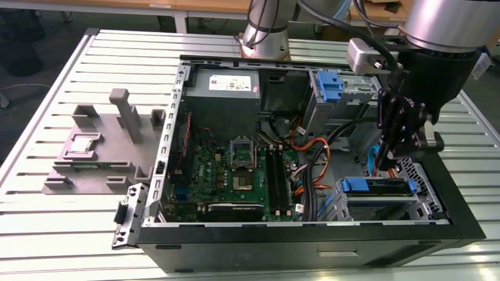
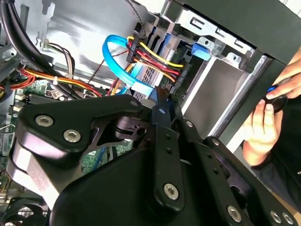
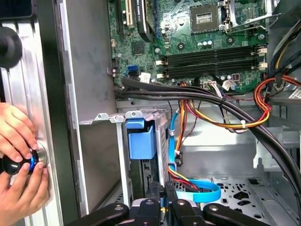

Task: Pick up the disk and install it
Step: 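Insert the second disk wire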

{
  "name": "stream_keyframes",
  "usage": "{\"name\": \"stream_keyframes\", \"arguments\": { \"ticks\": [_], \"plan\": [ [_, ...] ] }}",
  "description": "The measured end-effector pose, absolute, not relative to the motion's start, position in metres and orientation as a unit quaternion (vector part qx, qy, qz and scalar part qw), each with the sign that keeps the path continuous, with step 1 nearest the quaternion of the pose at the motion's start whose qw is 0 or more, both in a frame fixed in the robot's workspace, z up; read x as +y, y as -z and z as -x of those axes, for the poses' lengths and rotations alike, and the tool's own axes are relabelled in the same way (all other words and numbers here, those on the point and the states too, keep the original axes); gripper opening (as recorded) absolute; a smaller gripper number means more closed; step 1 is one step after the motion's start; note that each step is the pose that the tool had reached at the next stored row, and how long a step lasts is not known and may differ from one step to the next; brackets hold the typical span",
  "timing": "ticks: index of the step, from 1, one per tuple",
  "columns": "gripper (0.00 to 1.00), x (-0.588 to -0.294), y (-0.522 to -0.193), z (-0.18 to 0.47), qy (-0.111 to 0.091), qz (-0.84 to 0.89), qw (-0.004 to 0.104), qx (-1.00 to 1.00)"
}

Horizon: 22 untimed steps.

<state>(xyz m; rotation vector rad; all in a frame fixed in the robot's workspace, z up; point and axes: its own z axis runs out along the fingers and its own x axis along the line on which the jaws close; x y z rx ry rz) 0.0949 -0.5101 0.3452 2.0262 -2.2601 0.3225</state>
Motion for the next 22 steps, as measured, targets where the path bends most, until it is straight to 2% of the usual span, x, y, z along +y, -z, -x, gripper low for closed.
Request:
{"name": "stream_keyframes", "arguments": {
  "ticks": [10,22],
  "plan": [
    [0.16,-0.521,-0.345,-0.091,-0.098,-0.663,0.025,-0.742],
    [0.16,-0.522,-0.345,-0.091,-0.098,-0.663,0.025,-0.742]
  ]
}}
